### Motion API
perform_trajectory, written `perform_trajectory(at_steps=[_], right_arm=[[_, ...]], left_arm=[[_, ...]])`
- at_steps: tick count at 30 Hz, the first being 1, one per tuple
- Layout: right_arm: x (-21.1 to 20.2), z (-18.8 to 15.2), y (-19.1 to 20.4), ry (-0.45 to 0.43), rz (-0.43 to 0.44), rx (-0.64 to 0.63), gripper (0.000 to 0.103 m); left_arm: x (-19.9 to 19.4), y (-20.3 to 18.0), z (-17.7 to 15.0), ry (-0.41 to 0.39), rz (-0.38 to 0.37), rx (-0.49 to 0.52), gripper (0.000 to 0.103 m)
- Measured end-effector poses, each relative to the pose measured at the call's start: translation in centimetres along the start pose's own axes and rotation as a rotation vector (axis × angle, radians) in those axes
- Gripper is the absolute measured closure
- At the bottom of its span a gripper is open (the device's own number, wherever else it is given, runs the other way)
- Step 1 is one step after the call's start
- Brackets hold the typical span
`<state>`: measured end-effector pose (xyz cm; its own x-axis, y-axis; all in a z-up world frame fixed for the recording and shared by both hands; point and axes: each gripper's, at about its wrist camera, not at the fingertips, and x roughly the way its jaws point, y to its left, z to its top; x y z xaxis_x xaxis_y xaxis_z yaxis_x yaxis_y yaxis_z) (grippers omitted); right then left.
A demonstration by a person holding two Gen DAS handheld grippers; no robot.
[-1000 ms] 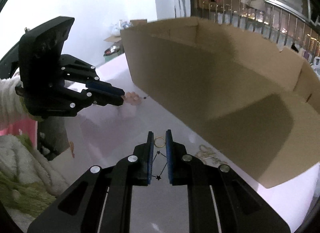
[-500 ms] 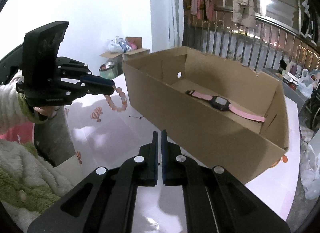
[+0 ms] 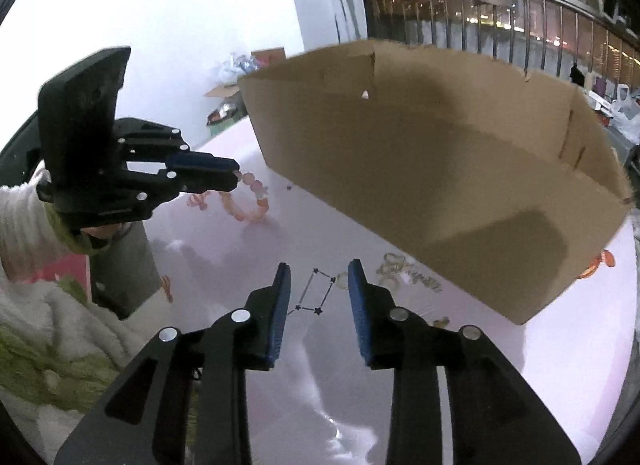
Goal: Organize jewelry
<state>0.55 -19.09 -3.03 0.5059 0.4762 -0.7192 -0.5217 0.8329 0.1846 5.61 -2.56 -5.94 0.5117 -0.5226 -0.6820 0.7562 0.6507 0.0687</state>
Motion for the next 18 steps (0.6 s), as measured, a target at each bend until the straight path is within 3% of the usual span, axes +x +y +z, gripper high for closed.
perform_trajectory(at_steps=[6, 14, 18], right_arm=[[2.3, 0.2, -0.5, 0.033, -0.005, -0.008, 0.074], [3.8, 0.6, -0.3, 0.054, -0.034, -0.056, 0.091], [3.9, 0.7, -0.1, 0.055, -0.034, -0.066, 0.091]], left_arm=[[1.4, -0.2, -0.6, 0.032, -0.026, 0.000, 0.095], [1.9, -0.2, -1.1, 0.049, -0.038, -0.012, 0.095], [1.7, 0.0, -1.4, 0.053, -0.039, -0.011, 0.095]])
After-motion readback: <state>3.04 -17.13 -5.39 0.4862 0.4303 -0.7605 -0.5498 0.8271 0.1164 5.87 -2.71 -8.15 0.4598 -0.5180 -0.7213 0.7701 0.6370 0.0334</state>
